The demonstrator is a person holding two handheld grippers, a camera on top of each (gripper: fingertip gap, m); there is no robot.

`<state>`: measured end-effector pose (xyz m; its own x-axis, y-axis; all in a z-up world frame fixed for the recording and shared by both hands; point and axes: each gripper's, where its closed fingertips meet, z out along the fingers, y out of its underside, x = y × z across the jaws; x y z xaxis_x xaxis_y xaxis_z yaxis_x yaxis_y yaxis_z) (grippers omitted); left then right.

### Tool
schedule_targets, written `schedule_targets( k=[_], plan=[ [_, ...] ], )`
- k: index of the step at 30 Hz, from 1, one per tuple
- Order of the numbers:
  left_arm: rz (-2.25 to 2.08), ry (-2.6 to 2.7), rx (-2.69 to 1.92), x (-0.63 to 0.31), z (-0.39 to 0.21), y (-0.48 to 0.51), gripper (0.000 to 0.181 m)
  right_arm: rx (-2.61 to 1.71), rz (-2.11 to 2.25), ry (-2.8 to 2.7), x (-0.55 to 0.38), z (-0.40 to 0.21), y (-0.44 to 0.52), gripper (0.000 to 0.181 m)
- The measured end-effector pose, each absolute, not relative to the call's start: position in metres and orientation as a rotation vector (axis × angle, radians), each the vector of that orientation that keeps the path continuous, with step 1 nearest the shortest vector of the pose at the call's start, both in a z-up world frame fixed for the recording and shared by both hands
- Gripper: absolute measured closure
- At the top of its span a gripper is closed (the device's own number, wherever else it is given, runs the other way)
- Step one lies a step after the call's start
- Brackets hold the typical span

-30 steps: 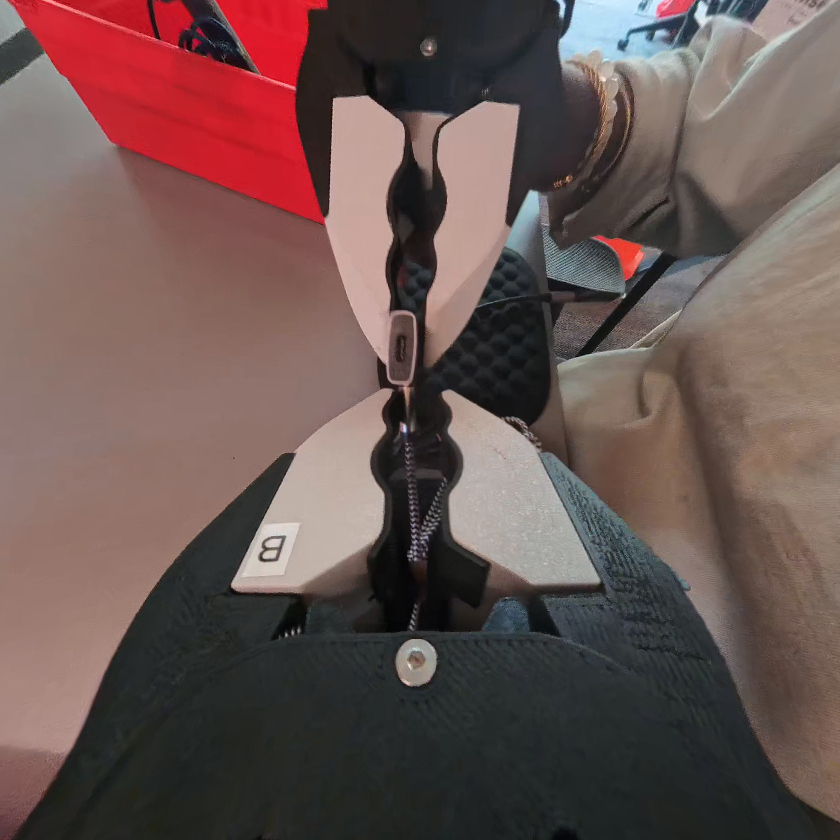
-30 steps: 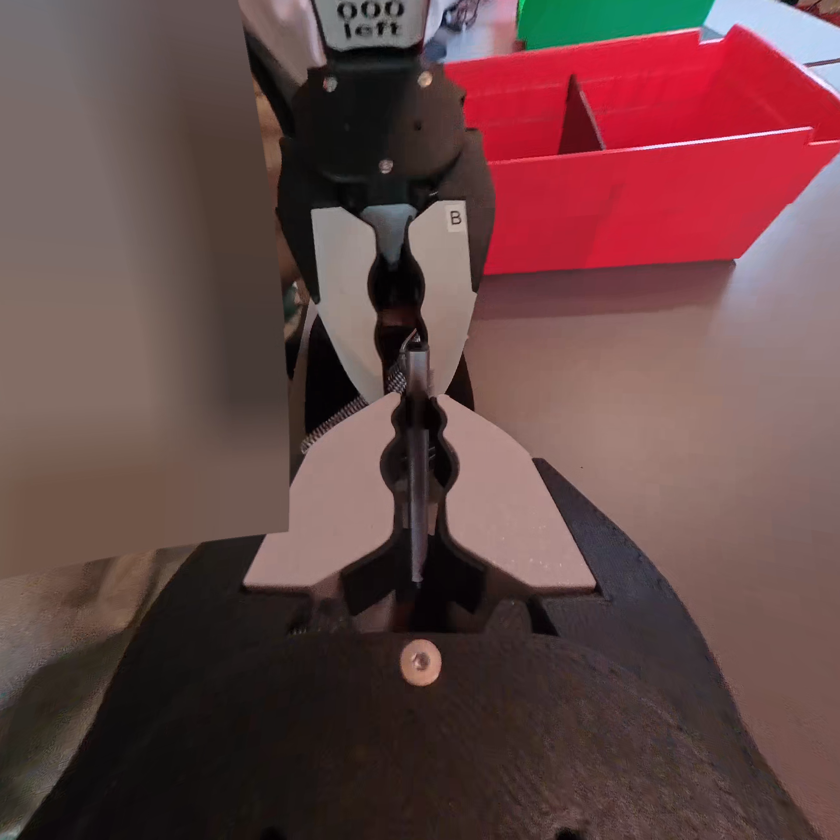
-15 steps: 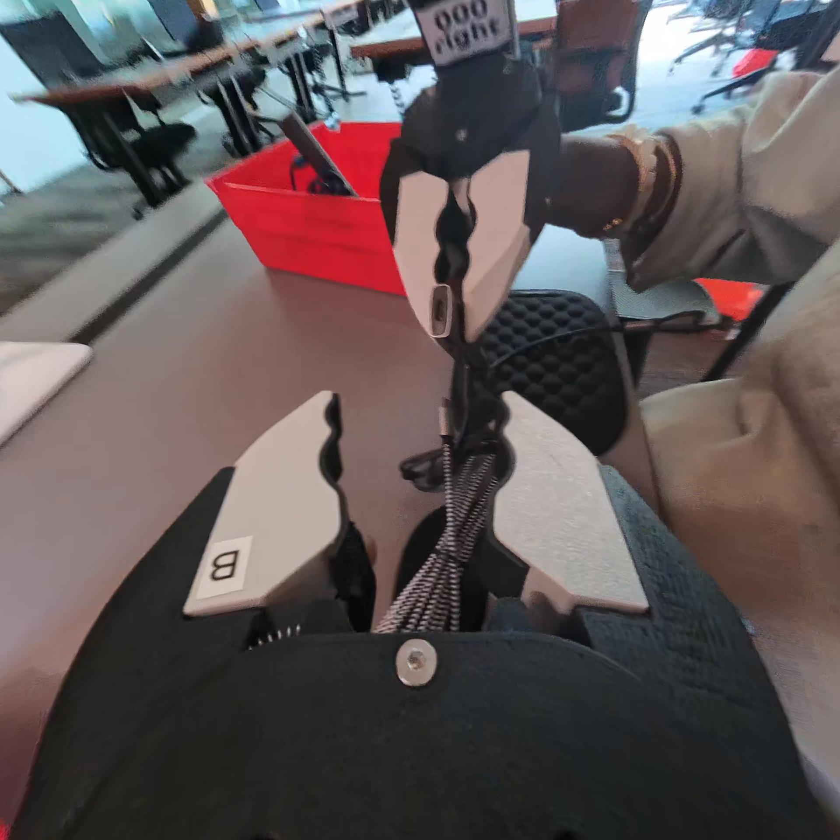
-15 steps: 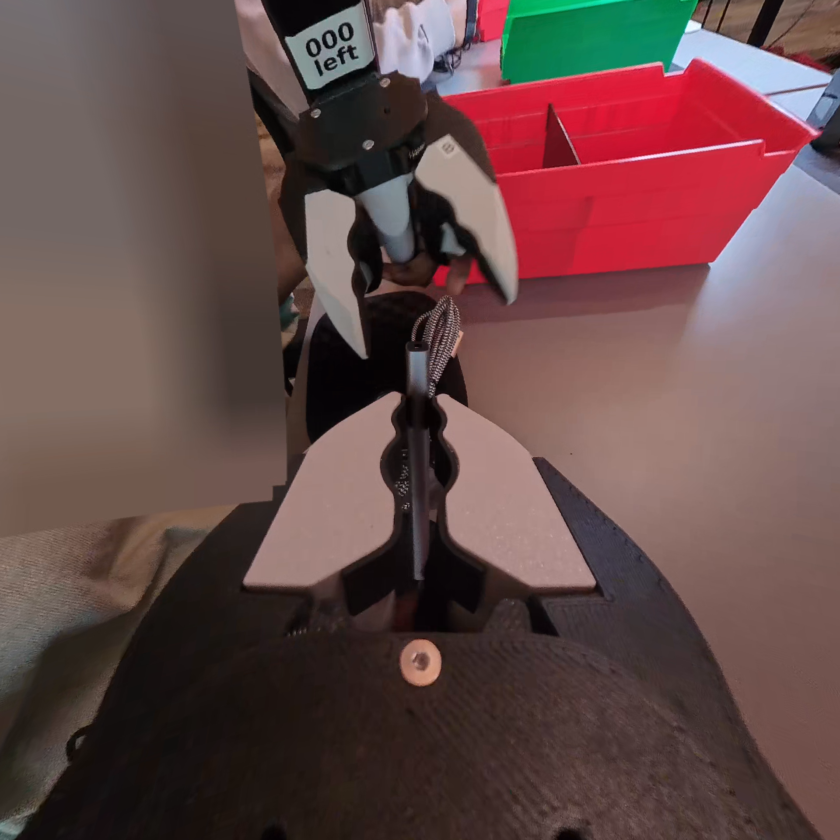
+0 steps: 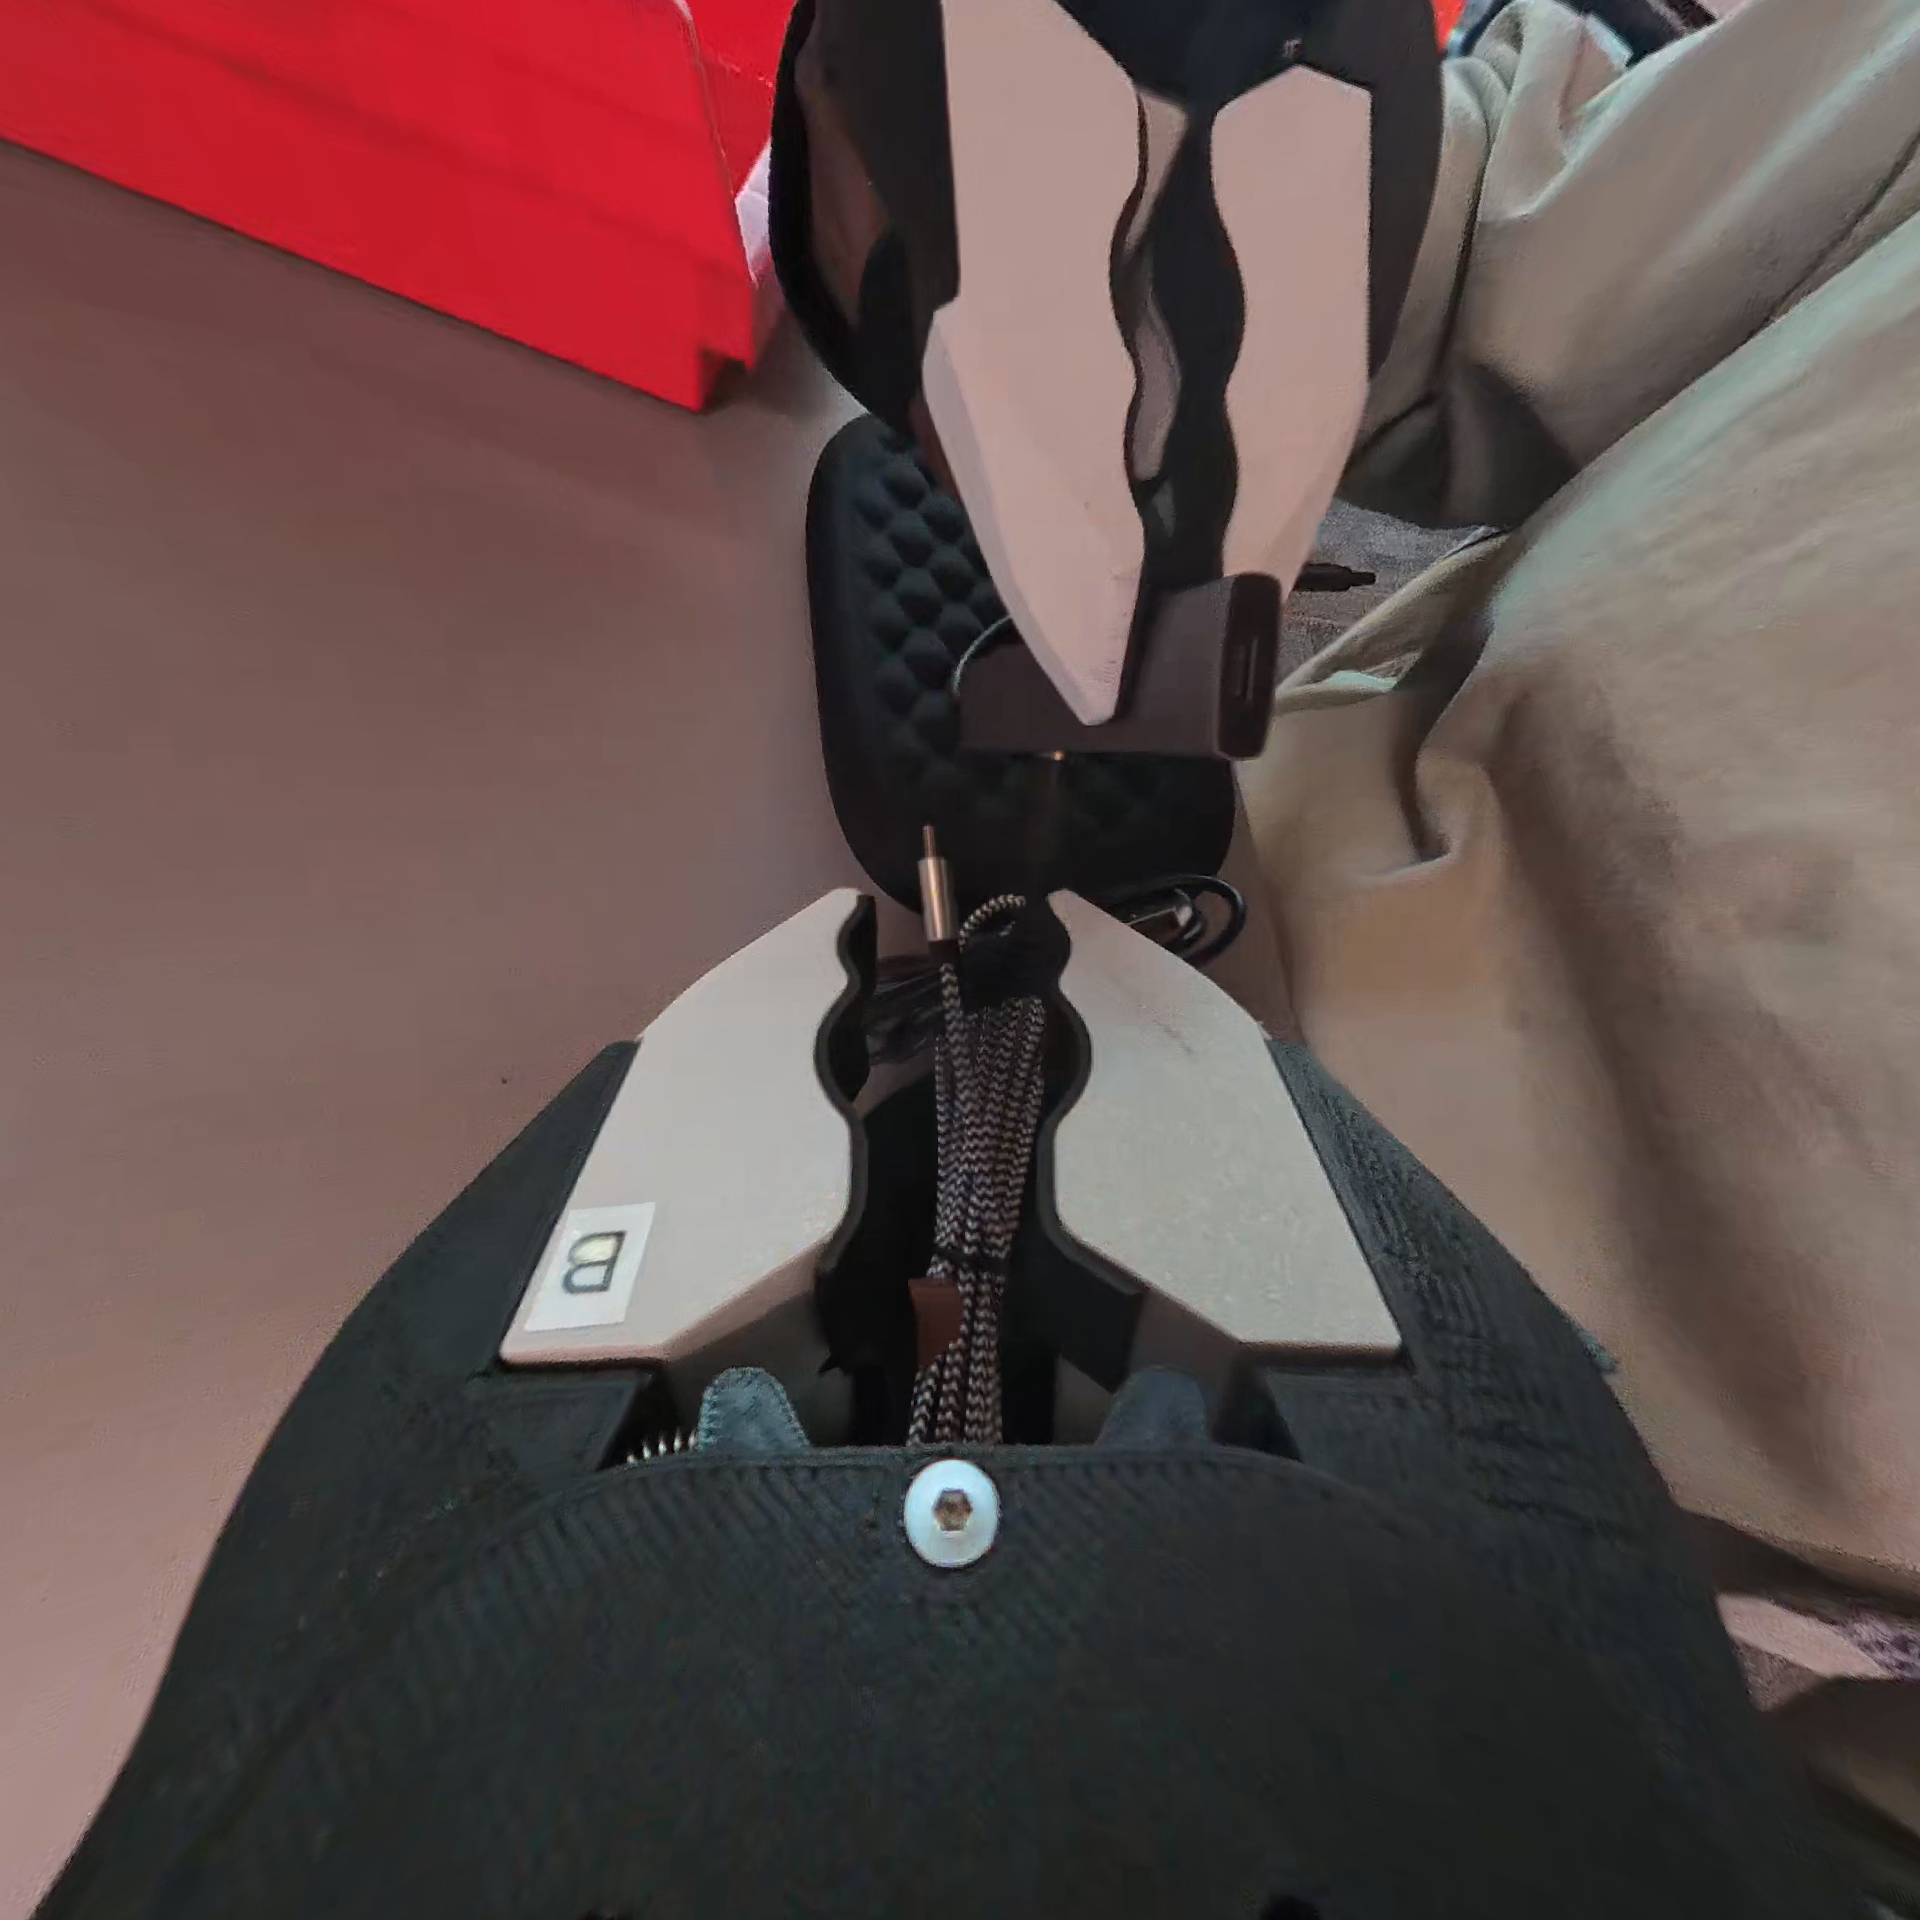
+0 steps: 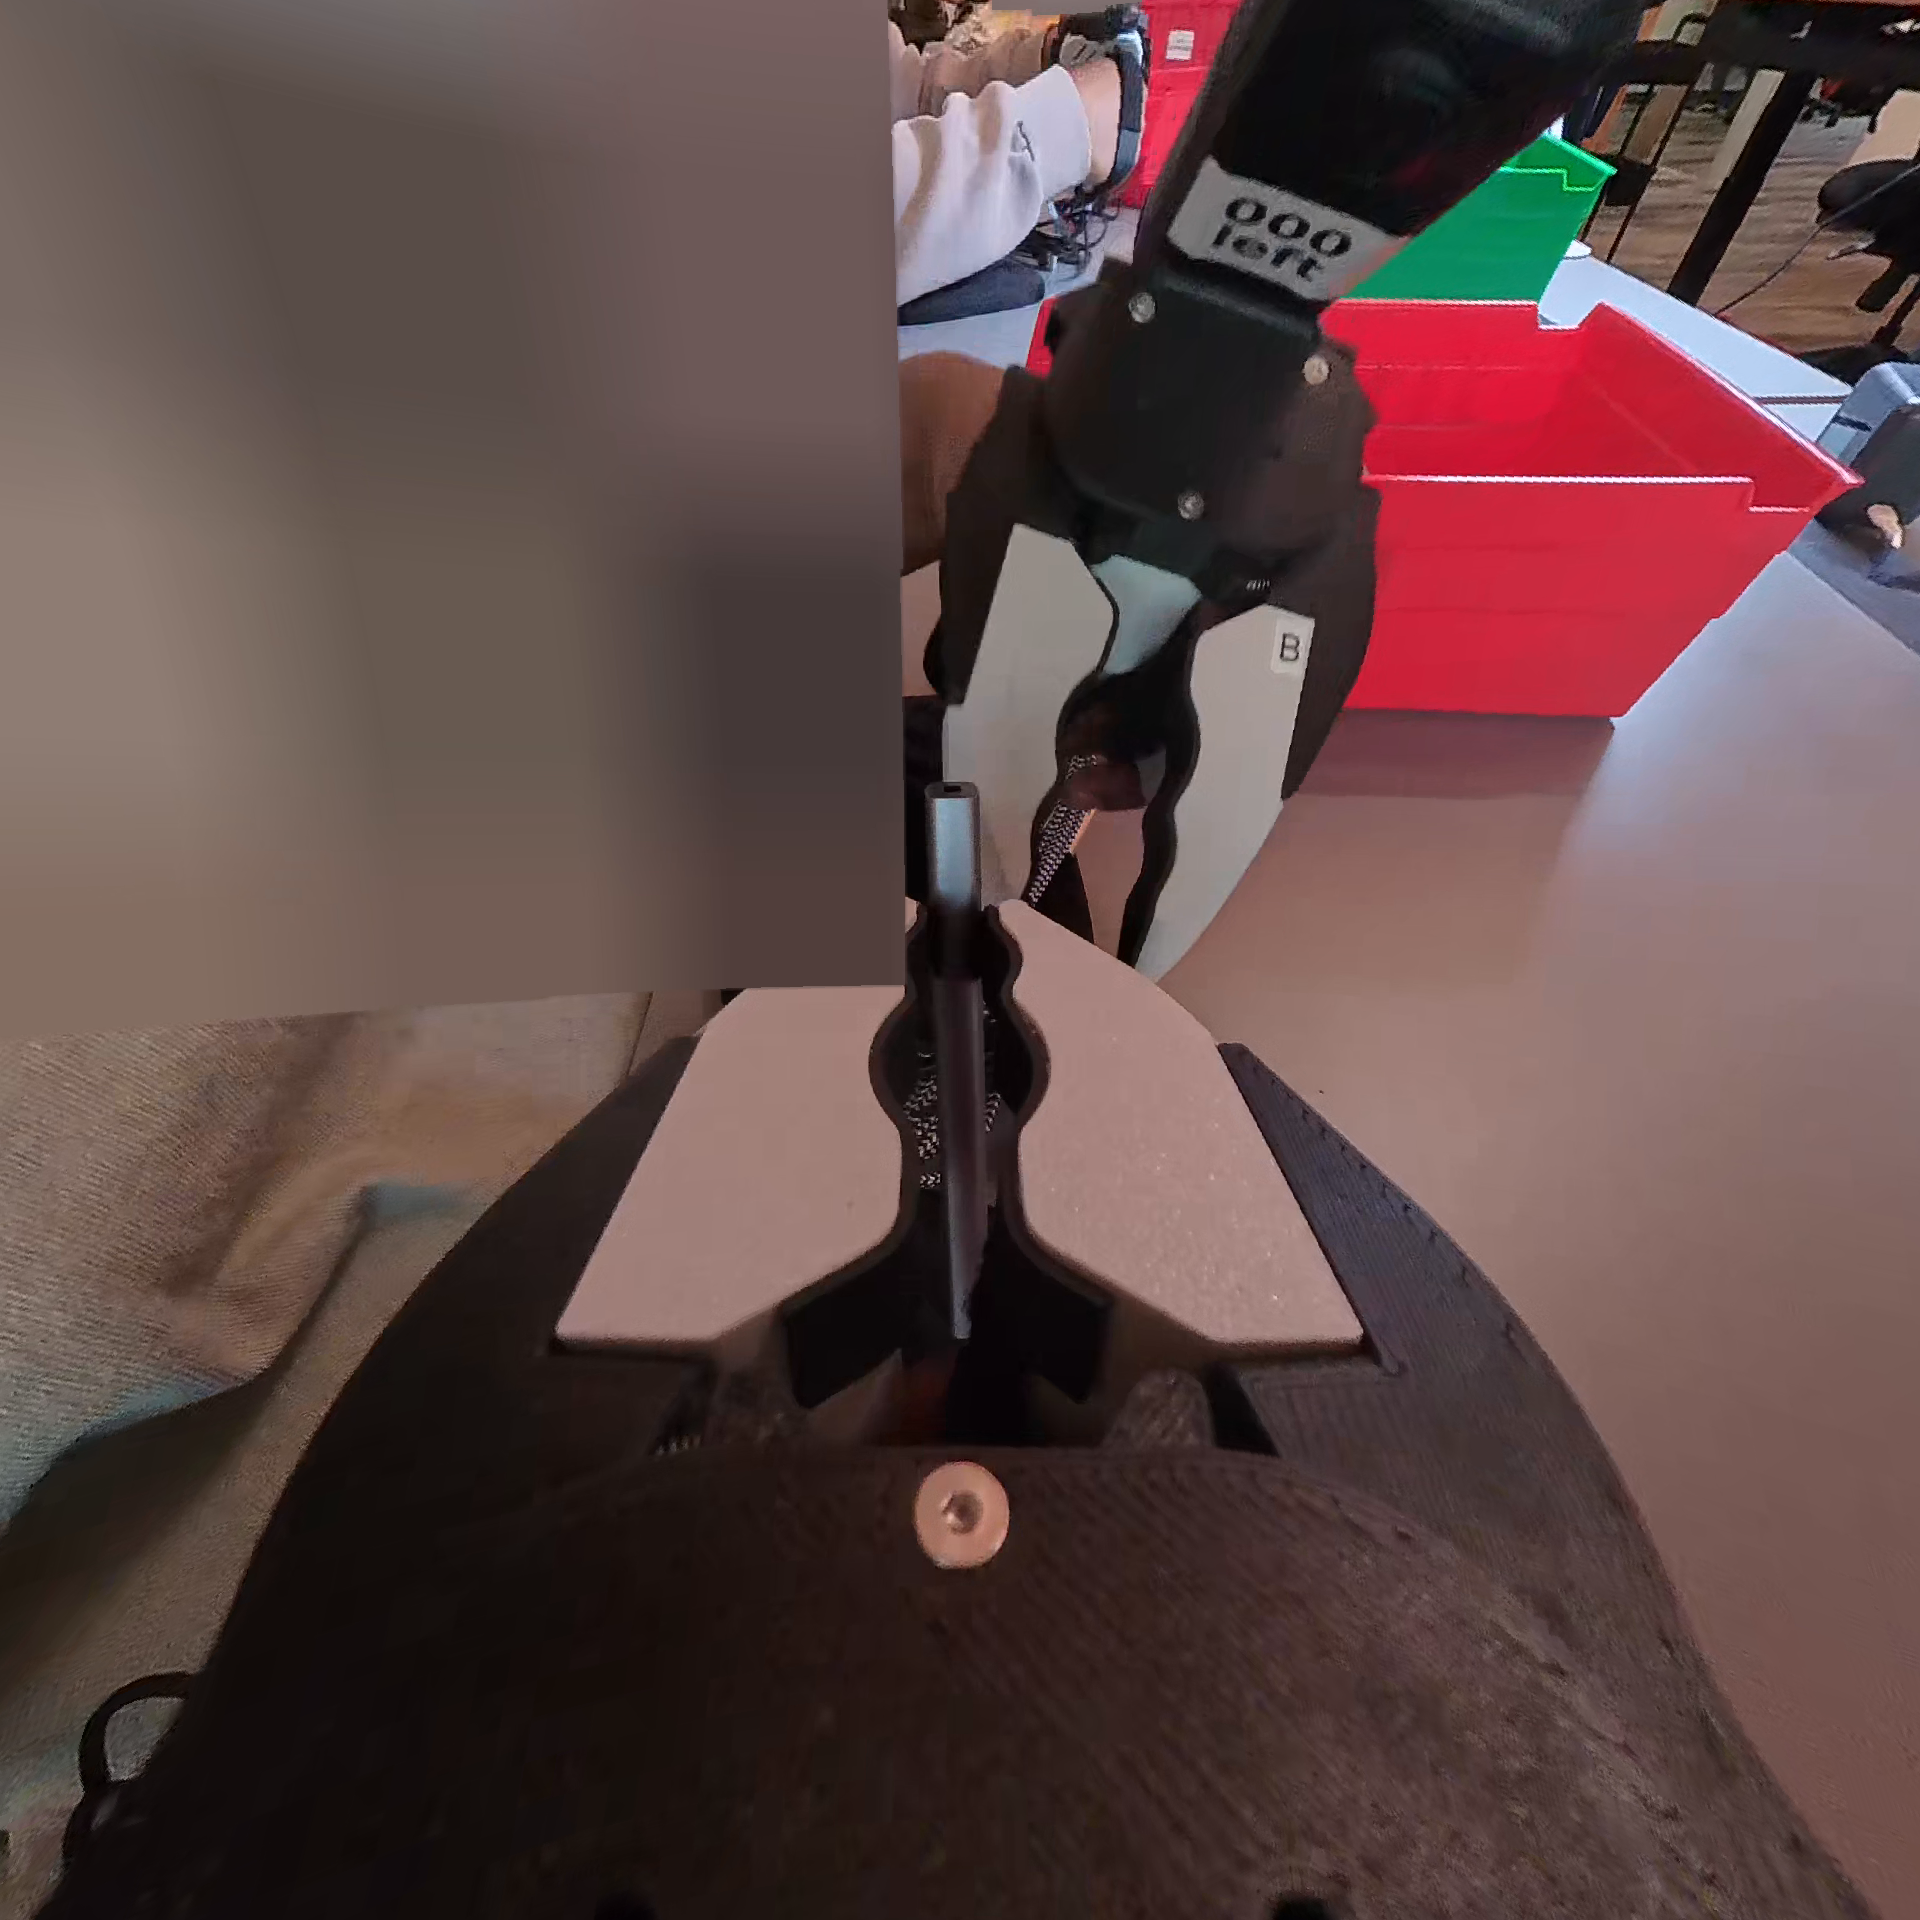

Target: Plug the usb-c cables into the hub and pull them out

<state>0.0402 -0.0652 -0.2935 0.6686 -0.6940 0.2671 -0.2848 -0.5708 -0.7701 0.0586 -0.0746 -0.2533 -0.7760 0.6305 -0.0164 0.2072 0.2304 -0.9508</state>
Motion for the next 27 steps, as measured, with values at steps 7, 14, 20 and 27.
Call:
schedule_targets(
  k=[7,14,20,27],
  plan=[
    [-0.649,0.762,-2.178,0.041,-0.310,-0.060,0.159,-0.774,1.574,-2.134,0.058,-0.253,-0.074,0.173],
    [-0.710,0.760,-2.280,0.044,-0.328,-0.061,0.171,-0.776,1.569,-2.131,0.058,-0.254,-0.075,0.173],
    [-0.609,0.717,-2.121,0.039,-0.295,-0.062,0.178,-0.885,1.683,-2.025,0.054,-0.245,-0.060,0.173],
    [-0.478,0.692,-2.021,0.040,-0.235,-0.077,0.177,-0.960,2.069,-1.760,0.053,-0.210,-0.038,0.175]
  ],
)
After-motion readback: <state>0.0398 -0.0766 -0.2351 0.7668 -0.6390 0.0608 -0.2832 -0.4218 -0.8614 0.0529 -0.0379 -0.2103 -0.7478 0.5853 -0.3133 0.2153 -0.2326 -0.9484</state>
